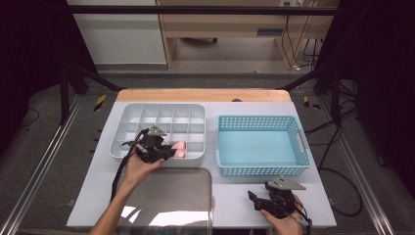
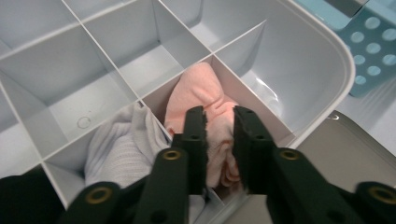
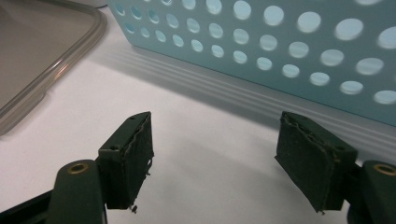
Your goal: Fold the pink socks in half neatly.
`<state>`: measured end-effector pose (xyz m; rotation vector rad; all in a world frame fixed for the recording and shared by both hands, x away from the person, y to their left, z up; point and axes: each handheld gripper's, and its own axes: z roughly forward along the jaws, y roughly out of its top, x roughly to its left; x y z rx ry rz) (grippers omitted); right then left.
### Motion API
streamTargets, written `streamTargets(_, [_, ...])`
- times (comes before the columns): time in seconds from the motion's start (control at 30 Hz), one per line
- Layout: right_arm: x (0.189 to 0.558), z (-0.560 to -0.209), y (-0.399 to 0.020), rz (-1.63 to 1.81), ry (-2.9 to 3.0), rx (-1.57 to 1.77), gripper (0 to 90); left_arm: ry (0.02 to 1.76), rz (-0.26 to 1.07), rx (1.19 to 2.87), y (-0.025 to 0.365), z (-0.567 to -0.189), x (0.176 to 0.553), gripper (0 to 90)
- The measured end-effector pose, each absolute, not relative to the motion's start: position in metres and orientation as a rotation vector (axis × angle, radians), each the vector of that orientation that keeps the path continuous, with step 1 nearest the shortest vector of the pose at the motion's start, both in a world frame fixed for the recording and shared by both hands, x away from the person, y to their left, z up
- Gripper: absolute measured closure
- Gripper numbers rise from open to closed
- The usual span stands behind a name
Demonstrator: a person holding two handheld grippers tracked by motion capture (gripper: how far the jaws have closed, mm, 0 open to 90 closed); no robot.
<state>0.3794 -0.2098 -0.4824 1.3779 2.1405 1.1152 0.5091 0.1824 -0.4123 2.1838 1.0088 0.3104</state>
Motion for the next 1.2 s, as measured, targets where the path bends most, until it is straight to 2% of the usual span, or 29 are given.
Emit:
streamTargets(0.13, [0.379,-0.482,-0.209,1.119,2.14,1.375,28.2,1.032,0.317,2.16,0.184,-0.42,0.512,79.8])
streamTargets(0.4, [0.378,-0.481,-0.206,1.128,2.153,1.368,30.4,1.022,0.336,2.175,0.18,-0.426,0.514,78.8])
streamTargets(0.77, [0.378,-0.477,-0.205,1.16,2.147,1.364,30.9,0.988,0.389,2.033,0.202,-0.401,0.495,55.1])
streamTargets(1.2, [0.376,-0.467,-0.198,1.218,2.13,1.349,31.1,1.035,0.449,1.9,0.25,-0.388,0.464,42.2])
